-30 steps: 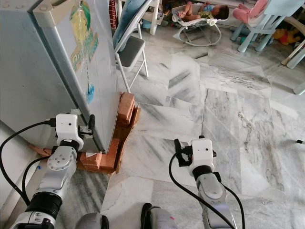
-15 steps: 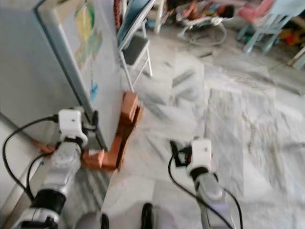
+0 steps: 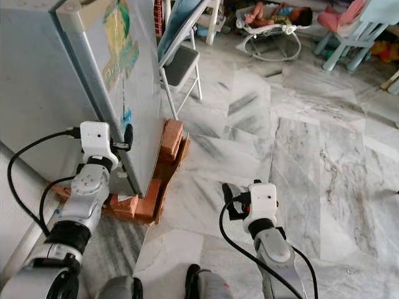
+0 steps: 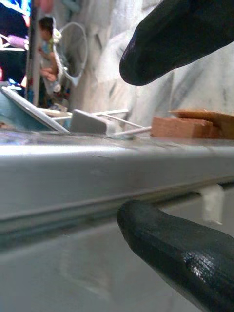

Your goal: Restocking fridge

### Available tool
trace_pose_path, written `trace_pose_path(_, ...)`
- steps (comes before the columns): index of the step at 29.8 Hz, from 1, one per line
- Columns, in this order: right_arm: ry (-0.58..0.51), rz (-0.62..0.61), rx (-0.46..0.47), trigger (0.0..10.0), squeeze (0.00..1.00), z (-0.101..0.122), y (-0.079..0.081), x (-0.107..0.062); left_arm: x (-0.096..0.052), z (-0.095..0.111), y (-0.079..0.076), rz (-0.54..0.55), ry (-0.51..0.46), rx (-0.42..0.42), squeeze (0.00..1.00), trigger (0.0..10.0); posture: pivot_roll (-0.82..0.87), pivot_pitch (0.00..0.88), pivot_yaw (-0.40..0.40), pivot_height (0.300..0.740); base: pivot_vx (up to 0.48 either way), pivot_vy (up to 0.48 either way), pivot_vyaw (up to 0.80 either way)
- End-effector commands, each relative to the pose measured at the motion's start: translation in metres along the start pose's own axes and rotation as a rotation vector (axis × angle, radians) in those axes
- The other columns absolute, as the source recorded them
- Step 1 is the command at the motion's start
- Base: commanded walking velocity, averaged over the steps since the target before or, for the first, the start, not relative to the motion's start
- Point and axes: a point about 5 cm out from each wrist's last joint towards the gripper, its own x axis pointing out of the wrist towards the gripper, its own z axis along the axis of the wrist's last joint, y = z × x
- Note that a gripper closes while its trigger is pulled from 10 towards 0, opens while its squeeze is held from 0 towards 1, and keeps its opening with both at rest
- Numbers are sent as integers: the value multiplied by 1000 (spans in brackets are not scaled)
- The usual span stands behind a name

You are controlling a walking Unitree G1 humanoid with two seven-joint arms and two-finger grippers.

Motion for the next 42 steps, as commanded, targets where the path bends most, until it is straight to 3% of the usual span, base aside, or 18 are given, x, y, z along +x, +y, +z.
trace_pose_path(1,-2,-8,7,10000,0,2,-2,-2,2,2,-5,-22,-5,-15,0,10000,62,149,-78,740,0,0,0)
trace_pose_path(14,7,-9,-32,10000,0,-1,-3,-6,20,18,-1,5,-27,29,0,10000,54,152,-71,740,0,0,0)
trace_pose_path(19,34,-1,-45,10000,0,-6,-7,-14,30,31,-5,-22,-46,-14,0,10000,54,151,-70,740,0,0,0)
trace_pose_path(22,64,-3,-59,10000,0,-13,-12,-22,38,56,-33,-146,-129,33,0,10000,55,151,-73,740,0,0,0)
trace_pose_path(24,70,-4,-63,10000,0,-14,-14,-24,33,75,-75,-334,-229,78,0,10000,58,151,-74,740,0,0,0)
trace_pose_path(25,70,-4,-63,10000,0,-14,-14,-24,33,75,-75,-334,-229,78,0,10000,58,151,-74,740,0,0,0)
trace_pose_path(26,71,-5,-60,10000,0,-14,-14,-22,16,87,-124,-527,-274,1,0,10000,62,150,-74,740,0,0,0)
trace_pose_path(27,71,-3,-61,10000,0,-14,-13,-22,6,92,-146,-626,-299,-10,0,10000,63,150,-75,740,0,0,0)
trace_pose_path(28,71,-3,-61,10000,0,-14,-13,-22,6,92,-146,-626,-299,-10,0,10000,63,150,-75,740,0,0,0)
trace_pose_path(29,69,4,-66,10000,0,-13,-11,-19,-26,104,-191,-856,-363,-35,0,10000,65,147,-76,740,0,0,0)
trace_pose_path(30,69,4,-66,10000,0,-13,-11,-19,-26,104,-191,-856,-363,-35,0,10000,65,147,-76,740,0,0,0)
trace_pose_path(31,66,10,-68,10000,0,-13,-9,-18,-56,114,-222,-1030,-424,-52,0,10000,65,145,-76,740,0,0,0)
trace_pose_path(33,65,16,-69,10000,0,-12,-7,-16,-78,120,-243,-1128,-442,-84,0,10000,62,143,-74,740,0,0,0)
trace_pose_path(35,65,19,-69,10000,0,-12,-5,-16,-77,116,-248,-1103,-416,-107,0,10000,58,141,-72,740,0,0,0)
trace_pose_path(37,65,15,-64,10000,0,-12,-6,-15,-64,107,-240,-1009,-388,-76,0,10000,56,142,-70,740,0,0,0)
trace_pose_path(39,68,11,-60,10000,0,-12,-6,-14,-39,96,-214,-857,-319,-68,0,10000,64,142,-66,740,0,0,0)
trace_pose_path(40,68,11,-60,10000,0,-12,-6,-14,-39,96,-214,-857,-319,-68,0,10000,64,142,-66,740,0,0,0)
trace_pose_path(42,69,14,-57,10000,0,-13,-4,-14,-25,88,-189,-766,-272,-31,0,10000,71,142,-65,740,0,0,0)
